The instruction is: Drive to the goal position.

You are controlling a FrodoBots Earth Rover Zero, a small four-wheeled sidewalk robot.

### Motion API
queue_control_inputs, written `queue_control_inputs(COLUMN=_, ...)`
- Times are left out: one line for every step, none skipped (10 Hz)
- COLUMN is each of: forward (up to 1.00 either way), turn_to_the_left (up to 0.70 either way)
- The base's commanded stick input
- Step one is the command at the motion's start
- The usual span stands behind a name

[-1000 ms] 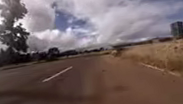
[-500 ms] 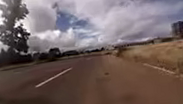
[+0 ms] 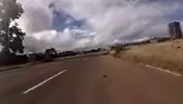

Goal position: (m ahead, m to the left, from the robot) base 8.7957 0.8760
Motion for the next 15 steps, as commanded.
queue_control_inputs(forward=0.70, turn_to_the_left=0.00)
queue_control_inputs(forward=0.70, turn_to_the_left=0.00)
queue_control_inputs(forward=0.70, turn_to_the_left=0.00)
queue_control_inputs(forward=0.70, turn_to_the_left=0.00)
queue_control_inputs(forward=0.70, turn_to_the_left=0.00)
queue_control_inputs(forward=0.70, turn_to_the_left=0.00)
queue_control_inputs(forward=0.70, turn_to_the_left=0.00)
queue_control_inputs(forward=0.70, turn_to_the_left=0.00)
queue_control_inputs(forward=0.70, turn_to_the_left=0.00)
queue_control_inputs(forward=0.70, turn_to_the_left=0.00)
queue_control_inputs(forward=0.70, turn_to_the_left=0.00)
queue_control_inputs(forward=0.70, turn_to_the_left=0.00)
queue_control_inputs(forward=0.70, turn_to_the_left=0.00)
queue_control_inputs(forward=0.70, turn_to_the_left=0.00)
queue_control_inputs(forward=0.70, turn_to_the_left=0.00)
